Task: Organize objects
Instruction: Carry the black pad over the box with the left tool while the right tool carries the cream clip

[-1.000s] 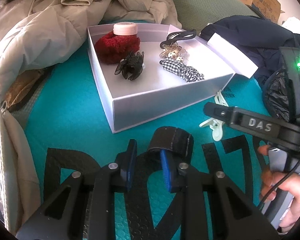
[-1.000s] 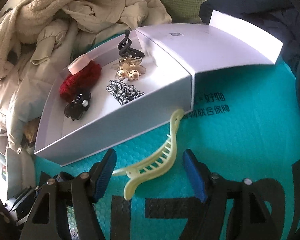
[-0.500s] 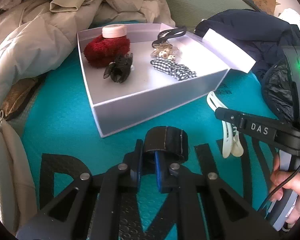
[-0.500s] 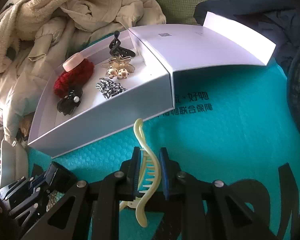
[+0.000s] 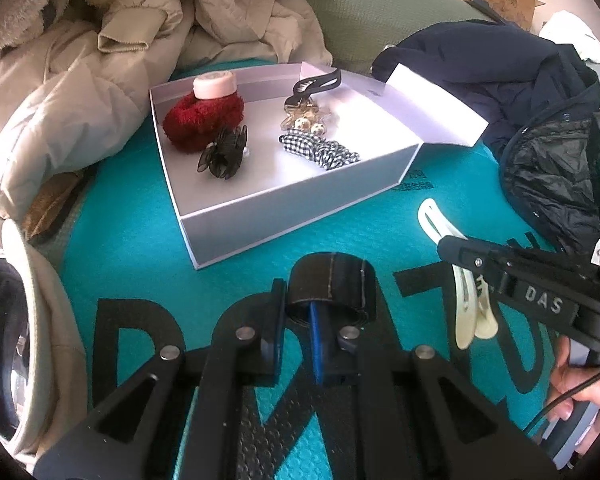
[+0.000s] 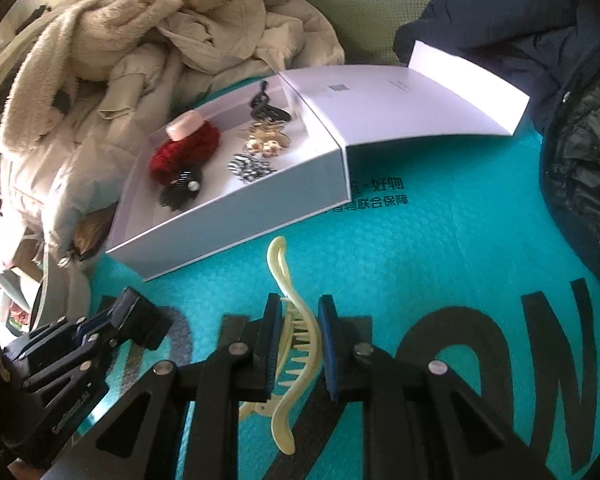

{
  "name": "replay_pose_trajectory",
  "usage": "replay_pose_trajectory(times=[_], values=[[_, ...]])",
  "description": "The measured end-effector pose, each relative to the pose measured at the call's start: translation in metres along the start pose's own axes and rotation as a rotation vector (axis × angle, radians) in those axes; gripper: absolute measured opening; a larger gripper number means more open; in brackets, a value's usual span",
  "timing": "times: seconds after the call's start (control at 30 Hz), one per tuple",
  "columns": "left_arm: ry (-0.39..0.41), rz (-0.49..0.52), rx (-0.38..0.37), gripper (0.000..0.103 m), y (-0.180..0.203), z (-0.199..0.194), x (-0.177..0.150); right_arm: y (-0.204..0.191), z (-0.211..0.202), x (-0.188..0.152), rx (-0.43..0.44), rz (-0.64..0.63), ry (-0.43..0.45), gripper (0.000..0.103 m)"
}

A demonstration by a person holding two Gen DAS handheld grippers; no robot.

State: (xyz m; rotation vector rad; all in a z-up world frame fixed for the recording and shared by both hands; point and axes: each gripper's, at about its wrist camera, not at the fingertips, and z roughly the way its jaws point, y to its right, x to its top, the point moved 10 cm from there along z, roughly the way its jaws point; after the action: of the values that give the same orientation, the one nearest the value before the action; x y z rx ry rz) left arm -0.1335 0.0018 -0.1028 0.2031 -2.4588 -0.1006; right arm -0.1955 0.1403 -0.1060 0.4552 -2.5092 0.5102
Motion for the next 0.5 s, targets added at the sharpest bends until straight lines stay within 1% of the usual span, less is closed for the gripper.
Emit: replay_pose_trajectory(times=[0.2, 0.5], values=[[0.008, 0.013, 0.018, 0.010, 0.004, -0.024, -0.003, -0.019, -0.032, -0.009, 0.030, -0.057, 0.018, 0.018], [-0.002, 0.018, 0.041, 0.010, 0.006, -0.055, -0.008, -0.041, -0.071, -0.017, 0.068, -0.131, 0.044, 0.018]])
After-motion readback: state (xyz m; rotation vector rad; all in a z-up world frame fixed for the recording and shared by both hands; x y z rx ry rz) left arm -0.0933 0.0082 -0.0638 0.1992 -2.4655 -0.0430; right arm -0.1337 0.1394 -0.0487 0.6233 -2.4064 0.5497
